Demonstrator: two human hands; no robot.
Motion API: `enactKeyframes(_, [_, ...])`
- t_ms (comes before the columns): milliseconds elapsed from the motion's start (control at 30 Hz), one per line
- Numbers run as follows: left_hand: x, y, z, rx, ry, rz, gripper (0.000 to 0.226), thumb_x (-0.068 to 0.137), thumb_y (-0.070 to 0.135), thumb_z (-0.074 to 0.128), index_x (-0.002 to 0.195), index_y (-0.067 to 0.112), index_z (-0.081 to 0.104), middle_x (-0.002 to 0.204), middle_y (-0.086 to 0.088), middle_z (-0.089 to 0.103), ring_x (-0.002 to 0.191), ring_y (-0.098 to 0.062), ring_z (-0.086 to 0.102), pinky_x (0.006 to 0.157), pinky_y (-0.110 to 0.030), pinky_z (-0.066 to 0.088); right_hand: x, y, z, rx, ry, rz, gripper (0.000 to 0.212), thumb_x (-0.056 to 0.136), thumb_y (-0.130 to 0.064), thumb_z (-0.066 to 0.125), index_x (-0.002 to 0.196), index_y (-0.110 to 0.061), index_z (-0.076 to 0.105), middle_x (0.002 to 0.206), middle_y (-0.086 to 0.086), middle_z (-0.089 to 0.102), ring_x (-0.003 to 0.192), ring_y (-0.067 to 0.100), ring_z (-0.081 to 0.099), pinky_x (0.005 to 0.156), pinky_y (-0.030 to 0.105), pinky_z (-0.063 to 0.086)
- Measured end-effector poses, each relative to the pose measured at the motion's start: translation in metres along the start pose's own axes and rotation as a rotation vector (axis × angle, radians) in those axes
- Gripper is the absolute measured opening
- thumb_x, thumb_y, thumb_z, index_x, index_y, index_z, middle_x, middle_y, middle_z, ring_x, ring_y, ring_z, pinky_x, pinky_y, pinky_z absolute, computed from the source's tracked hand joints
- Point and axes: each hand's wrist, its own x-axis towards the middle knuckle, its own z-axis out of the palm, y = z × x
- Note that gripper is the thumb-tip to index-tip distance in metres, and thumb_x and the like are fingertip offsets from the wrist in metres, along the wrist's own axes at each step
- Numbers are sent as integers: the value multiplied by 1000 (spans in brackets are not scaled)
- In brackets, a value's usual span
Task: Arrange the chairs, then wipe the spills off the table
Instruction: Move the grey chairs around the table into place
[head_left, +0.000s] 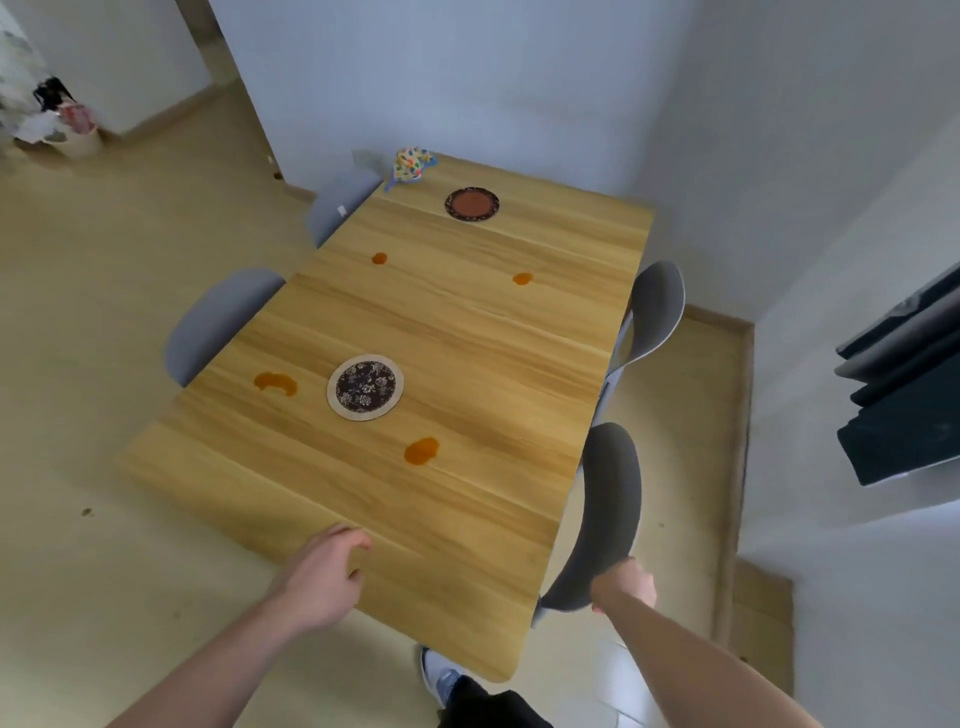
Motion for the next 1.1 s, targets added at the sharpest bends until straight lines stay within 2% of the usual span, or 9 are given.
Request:
enactKeyframes(133, [26,-7,-20,-5,-26,-30,36,94,23,63,128,34,59,139,16,50,71,-5,56,64,-18,41,1,2,1,16,4,46,39,79,-5,67,117,-9,63,92,9,72,83,26,72,70,33,60])
enactKeyframes(200, [40,-13,-24,3,-43,-4,36,94,23,63,127,35,59,141,18,50,78,-4,59,67,-17,43,1,4,4,34,7,41,49,78,-6,62,127,-9,55,94,10,70,85,28,72,75,37,63])
enactKeyframes(267, [51,-21,-28,-9,-59,33,35,93,22,64,124,38,59,142,18,51,92,-3,62,74,-17,50,-6,0,10,82,6,69,64,84,-12,59,143,-7,36,117,14,65,106,33,68,89,41,59])
enactKeyframes(400, [73,-58,-46,7,-85,76,34,92,22,64,122,38,59,142,18,50,96,-6,66,80,-28,58,-50,-43,27,134,222,20,84,87,-13,56,159,-12,14,163,10,19,145,34,27,116,46,34])
enactKeyframes(567, [97,-135,-87,-11,-48,139,34,91,22,65,115,44,55,141,18,50,108,-7,62,93,-32,54,-124,-160,77,176,238,-461,71,87,-5,52,153,-24,35,163,3,20,146,30,25,120,47,32])
enactKeyframes(700, [103,-226,-129,-13,-28,139,39,94,24,66,130,35,56,134,26,41,94,-4,68,74,-22,59,-196,-273,146,133,77,-667,63,91,-10,52,151,-22,37,157,2,26,139,29,33,119,43,33])
enactKeyframes(867, [102,-357,-194,59,2,125,38,91,23,68,127,31,59,140,14,50,122,-11,57,102,-28,47,-276,-373,219,93,-1,-723,61,92,-13,52,150,-23,36,155,2,28,138,30,34,118,42,35])
enactKeyframes(967, [112,-416,-235,81,3,107,37,89,22,69,124,30,61,138,11,53,121,-14,58,103,-31,47,-308,-412,248,113,-24,-708,62,91,-14,53,150,-24,37,154,0,29,138,28,34,117,41,36])
enactKeyframes(1100, [133,-427,-266,63,-3,173,38,92,24,66,128,33,58,140,17,49,119,-12,59,99,-29,49,-316,-428,265,127,-33,-640,60,91,-16,54,149,-26,38,154,-2,29,137,26,35,115,39,39])
